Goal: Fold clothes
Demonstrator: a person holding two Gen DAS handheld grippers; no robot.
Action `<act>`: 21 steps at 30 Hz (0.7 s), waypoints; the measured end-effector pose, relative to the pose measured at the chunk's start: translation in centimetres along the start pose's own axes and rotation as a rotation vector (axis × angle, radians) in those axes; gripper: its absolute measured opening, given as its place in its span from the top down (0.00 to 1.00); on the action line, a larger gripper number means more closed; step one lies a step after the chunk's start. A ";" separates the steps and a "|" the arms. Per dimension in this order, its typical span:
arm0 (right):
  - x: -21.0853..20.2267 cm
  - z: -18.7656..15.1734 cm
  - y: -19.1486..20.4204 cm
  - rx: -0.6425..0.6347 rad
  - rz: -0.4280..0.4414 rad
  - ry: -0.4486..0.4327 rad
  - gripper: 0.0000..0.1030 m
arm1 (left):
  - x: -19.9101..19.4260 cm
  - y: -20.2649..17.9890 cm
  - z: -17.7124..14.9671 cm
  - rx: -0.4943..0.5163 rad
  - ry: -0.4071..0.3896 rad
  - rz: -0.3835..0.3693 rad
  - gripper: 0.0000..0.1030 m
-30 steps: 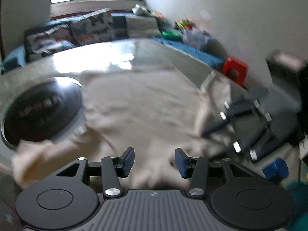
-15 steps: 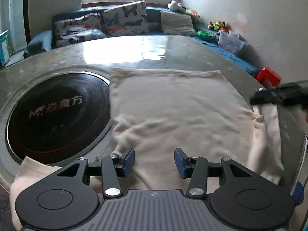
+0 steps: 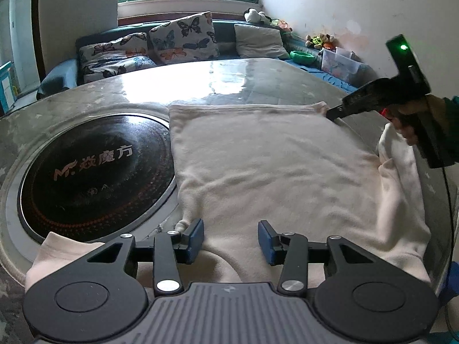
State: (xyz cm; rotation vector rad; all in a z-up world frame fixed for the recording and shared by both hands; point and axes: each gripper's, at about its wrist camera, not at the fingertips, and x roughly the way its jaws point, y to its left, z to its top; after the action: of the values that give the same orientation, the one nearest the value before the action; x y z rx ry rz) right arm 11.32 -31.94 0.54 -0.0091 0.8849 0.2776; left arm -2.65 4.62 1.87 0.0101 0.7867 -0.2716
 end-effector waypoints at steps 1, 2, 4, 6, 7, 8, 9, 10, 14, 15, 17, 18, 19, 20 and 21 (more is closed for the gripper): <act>0.3 0.2 0.4 -0.014 -0.007 -0.006 0.95 | 0.0 0.2 -0.1 -0.004 -0.005 0.001 0.57; 0.6 0.5 0.8 -0.029 -0.014 -0.012 0.95 | -0.1 0.3 -0.1 -0.007 -0.009 0.003 0.58; 1.3 1.2 1.6 -0.047 -0.018 -0.022 0.96 | -0.2 0.6 -0.3 -0.009 -0.017 0.013 0.60; 2.1 1.9 2.4 -0.053 -0.011 -0.031 0.96 | -0.4 0.9 -0.4 -0.012 -0.025 0.024 0.60; 2.5 2.3 2.7 -0.055 -0.004 -0.035 0.96 | -0.4 1.1 -0.5 -0.017 -0.026 0.034 0.60; 2.9 2.8 3.1 -0.061 0.003 -0.036 0.96 | -0.5 1.4 -0.5 -0.021 -0.028 0.044 0.60; 3.3 3.3 3.5 -0.067 0.010 -0.036 0.96 | -0.6 1.7 -0.6 -0.027 -0.031 0.056 0.61; 3.7 3.7 3.9 -0.076 0.017 -0.036 0.96 | -0.6 2.0 -0.6 -0.040 -0.032 0.051 0.62; 4.1 4.9 5.1 -0.119 0.025 -0.033 0.92 | -0.7 2.3 -0.4 -0.056 -0.028 0.047 0.62; 3.8 5.0 5.2 -0.121 0.022 -0.039 0.91 | -0.8 2.2 -0.4 -0.052 -0.027 0.050 0.62; 2.1 5.0 4.6 -0.119 0.037 -0.064 0.88 | -0.8 2.0 -0.5 -0.041 -0.031 0.059 0.62; 1.1 4.8 4.0 -0.121 0.049 -0.065 0.88 | -0.8 1.9 -0.5 -0.040 -0.032 0.061 0.62; 0.0 4.4 3.5 -0.128 0.054 -0.063 0.87 | -0.8 1.9 -0.5 -0.040 -0.032 0.063 0.62; -1.1 4.0 2.9 -0.135 0.060 -0.061 0.87 | -0.8 1.9 -0.5 -0.040 -0.033 0.065 0.62; -2.2 3.5 2.3 -0.142 0.062 -0.059 0.86 | -0.8 1.8 -0.5 -0.041 -0.033 0.067 0.62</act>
State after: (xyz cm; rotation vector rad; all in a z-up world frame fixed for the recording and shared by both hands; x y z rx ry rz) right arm 12.09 -29.82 4.70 -0.1049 0.8064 0.3966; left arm -3.05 6.57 1.91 -0.0063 0.7579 -0.1917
